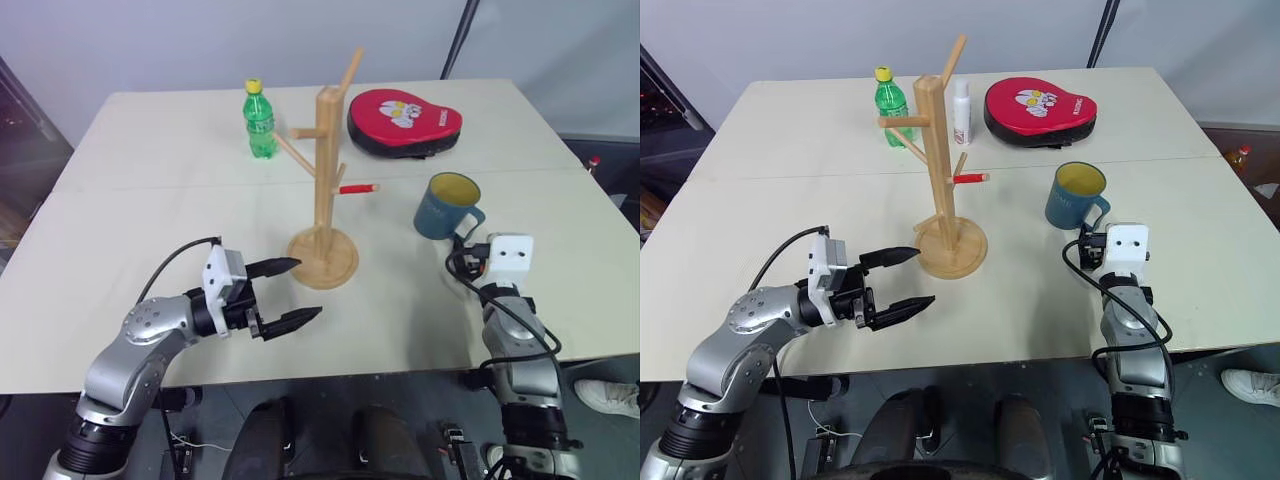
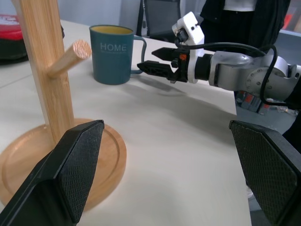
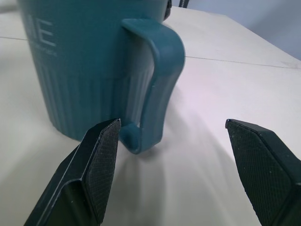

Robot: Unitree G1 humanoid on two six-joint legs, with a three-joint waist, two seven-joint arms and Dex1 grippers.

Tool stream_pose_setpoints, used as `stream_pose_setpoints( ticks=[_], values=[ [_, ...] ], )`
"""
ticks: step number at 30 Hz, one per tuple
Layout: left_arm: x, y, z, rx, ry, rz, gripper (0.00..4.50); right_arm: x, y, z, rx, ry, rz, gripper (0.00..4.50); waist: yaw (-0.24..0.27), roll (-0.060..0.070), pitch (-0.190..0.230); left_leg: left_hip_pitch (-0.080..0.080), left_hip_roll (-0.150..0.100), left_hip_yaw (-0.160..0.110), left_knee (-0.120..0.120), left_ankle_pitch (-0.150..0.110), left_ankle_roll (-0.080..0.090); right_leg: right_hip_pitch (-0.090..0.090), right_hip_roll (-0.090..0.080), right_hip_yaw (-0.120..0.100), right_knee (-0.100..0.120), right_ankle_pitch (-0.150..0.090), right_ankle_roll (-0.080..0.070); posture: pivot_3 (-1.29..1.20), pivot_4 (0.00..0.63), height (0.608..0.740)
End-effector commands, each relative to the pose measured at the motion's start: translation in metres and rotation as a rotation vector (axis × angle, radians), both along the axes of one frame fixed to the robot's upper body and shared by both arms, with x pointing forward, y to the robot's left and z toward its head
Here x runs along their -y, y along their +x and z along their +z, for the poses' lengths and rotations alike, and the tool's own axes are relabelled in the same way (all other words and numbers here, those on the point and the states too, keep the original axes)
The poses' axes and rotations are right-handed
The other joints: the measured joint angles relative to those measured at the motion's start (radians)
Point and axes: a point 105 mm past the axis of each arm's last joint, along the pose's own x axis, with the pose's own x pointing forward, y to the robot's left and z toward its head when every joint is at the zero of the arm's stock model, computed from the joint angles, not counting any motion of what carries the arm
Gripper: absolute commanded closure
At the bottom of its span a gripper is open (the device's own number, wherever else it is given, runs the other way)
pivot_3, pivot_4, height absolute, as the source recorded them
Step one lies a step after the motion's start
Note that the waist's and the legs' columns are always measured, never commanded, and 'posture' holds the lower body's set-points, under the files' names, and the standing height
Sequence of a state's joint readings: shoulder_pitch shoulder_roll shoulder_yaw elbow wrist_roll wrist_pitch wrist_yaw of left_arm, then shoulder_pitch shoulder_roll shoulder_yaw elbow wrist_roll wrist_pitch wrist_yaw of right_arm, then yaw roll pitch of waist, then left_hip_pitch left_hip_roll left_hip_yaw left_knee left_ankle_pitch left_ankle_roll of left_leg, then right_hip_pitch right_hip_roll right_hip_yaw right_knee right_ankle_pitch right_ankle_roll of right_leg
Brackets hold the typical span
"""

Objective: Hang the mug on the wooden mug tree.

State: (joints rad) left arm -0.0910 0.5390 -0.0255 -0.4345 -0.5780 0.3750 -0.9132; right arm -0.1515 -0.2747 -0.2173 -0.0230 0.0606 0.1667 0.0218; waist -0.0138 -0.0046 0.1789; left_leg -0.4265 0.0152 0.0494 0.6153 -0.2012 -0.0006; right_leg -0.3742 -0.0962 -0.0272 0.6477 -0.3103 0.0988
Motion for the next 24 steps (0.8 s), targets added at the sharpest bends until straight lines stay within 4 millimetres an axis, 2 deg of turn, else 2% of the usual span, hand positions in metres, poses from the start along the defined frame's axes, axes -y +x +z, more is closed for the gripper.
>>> stream_pose_setpoints(
  ticks=[1, 12, 21, 22, 24],
  values=[
    [0.006, -0.004, 0.017, 0.071, -0.020, -0.024, 0.00, 0.007, 0.003, 0.014, 0.049, -0.005, -0.044, 0.84, 0.000, 0.000, 0.000, 0.000, 0.000, 0.000, 0.000, 0.000, 0.000, 0.000, 0.000, 0.000, 0.000, 0.000, 0.000, 0.00, 0.150, 0.740],
    [0.016, -0.003, 0.040, 0.134, -0.033, -0.067, 0.00, 0.011, 0.014, 0.011, 0.037, 0.024, -0.084, 0.84, 0.000, 0.000, 0.000, 0.000, 0.000, 0.000, 0.000, 0.000, 0.000, 0.000, 0.003, -0.001, 0.001, 0.000, 0.001, 0.00, 0.150, 0.740],
    [0.016, -0.004, 0.043, 0.141, -0.029, -0.066, 0.00, 0.007, 0.024, 0.009, 0.035, 0.073, -0.067, 0.84, -0.001, 0.000, 0.000, 0.000, 0.000, 0.000, 0.000, 0.000, 0.000, 0.000, 0.003, -0.001, 0.001, 0.001, 0.001, 0.00, 0.150, 0.740],
    [0.016, -0.004, 0.043, 0.142, -0.030, -0.065, 0.00, 0.006, 0.025, 0.009, 0.035, 0.085, -0.062, 1.35, -0.001, 0.000, 0.000, 0.000, 0.000, 0.000, 0.000, 0.000, 0.000, 0.000, 0.003, -0.001, 0.001, 0.001, 0.001, 0.00, 0.150, 0.740],
    [0.016, -0.004, 0.043, 0.143, -0.031, -0.063, 0.00, 0.003, 0.027, 0.009, 0.037, 0.094, -0.048, 2.08, -0.001, 0.000, 0.000, 0.000, 0.000, 0.000, 0.000, 0.000, 0.000, 0.000, 0.003, -0.001, 0.001, 0.001, 0.001, 0.00, 0.150, 0.740]
  ],
)
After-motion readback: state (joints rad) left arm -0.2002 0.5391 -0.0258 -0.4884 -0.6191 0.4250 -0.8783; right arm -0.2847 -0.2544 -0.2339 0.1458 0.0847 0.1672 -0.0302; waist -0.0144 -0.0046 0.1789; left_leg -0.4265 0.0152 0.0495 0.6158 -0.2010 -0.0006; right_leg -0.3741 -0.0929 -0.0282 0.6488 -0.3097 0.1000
